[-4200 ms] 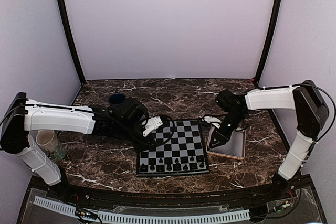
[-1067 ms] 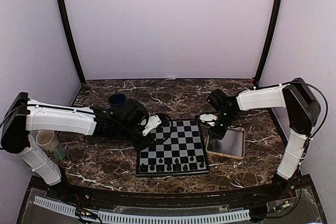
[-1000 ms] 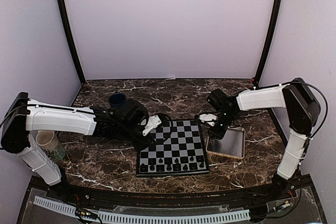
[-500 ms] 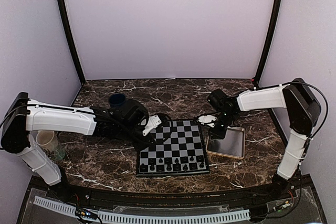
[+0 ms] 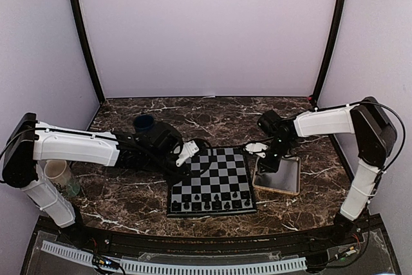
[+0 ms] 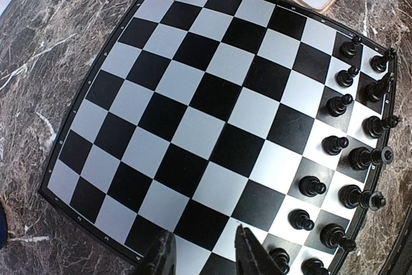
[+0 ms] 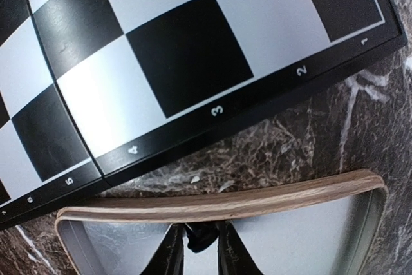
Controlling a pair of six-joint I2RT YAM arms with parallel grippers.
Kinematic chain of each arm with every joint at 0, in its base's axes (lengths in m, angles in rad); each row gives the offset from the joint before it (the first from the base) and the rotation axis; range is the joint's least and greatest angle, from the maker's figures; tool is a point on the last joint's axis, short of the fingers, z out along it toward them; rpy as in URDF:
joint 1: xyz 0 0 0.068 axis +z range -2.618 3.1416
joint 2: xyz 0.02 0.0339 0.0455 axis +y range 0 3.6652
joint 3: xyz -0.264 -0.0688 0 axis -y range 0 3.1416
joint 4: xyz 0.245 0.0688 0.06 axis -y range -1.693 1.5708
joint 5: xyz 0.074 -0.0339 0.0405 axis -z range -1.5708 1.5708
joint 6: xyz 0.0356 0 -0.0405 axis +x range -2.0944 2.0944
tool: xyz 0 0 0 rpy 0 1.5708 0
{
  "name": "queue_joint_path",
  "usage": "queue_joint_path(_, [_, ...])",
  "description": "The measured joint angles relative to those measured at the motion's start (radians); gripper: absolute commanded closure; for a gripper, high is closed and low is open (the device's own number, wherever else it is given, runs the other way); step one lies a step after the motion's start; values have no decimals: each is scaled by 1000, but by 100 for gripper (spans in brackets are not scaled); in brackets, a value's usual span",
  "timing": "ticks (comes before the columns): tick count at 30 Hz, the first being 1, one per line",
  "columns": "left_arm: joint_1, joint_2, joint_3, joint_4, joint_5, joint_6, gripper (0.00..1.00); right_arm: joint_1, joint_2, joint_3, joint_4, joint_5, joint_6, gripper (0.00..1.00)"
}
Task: Set up the chess pieces on the board
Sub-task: Adjust the pawn in the storage box.
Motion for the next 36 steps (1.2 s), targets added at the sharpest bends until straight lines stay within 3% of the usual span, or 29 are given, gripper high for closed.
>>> queue_joint_path(8, [0,0,0,16,17,-8,66,-111,-23,25,-118,-241,34,80])
queue_joint_path(13, [0,8,0,24,25,-15,66,-113,-38,44,-145,-324,40,80])
queue_joint_path(23, [0,11,0,38,27,-21,66,-106,-95,-10,-133,-271,-6,67])
queue_joint_path(36, [0,24,0,53,30,-22,66,-7,-51,-35,-87,-203,59,66])
